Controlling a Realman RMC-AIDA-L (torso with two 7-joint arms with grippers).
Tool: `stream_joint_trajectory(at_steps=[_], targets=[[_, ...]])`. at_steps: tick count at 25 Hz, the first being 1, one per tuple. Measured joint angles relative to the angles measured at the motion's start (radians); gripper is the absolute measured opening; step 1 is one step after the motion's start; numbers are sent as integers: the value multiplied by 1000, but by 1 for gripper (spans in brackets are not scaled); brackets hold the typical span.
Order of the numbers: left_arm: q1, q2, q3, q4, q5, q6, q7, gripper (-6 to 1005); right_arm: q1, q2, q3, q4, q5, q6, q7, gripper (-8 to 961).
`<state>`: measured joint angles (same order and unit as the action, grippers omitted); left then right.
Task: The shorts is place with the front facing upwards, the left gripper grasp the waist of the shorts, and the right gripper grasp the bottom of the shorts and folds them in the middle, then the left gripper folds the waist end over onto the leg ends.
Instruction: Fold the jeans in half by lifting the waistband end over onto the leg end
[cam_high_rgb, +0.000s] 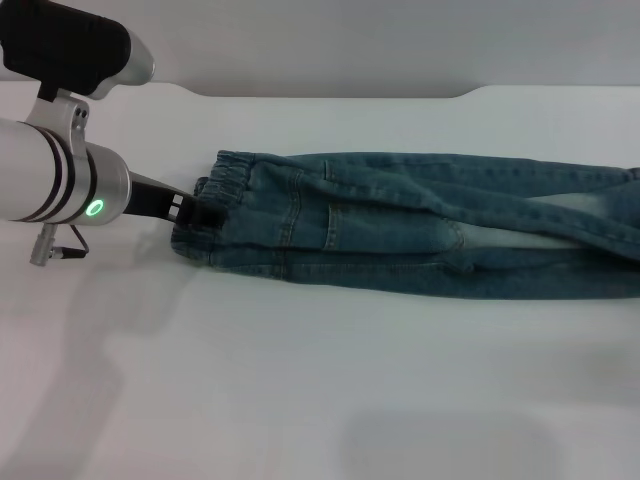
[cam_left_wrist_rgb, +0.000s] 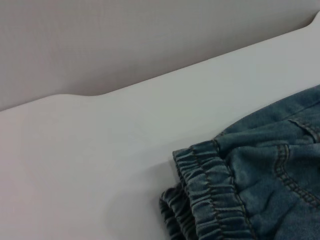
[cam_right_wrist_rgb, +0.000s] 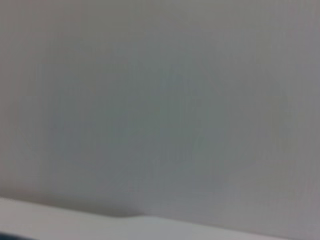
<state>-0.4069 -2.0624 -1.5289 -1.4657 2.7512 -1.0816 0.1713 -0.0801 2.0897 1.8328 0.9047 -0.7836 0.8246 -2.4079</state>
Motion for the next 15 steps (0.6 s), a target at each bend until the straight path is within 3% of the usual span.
stream_joint_trajectory(at_steps=[11,15], targets=[[-11,-2,4,10,-1,-10,-9,854,-12,1,-33,-75,164,65,-85,677],[-26,0,1,13,-1,-35,-9,854,-6,0,-48,-91,165,67,-88,479]])
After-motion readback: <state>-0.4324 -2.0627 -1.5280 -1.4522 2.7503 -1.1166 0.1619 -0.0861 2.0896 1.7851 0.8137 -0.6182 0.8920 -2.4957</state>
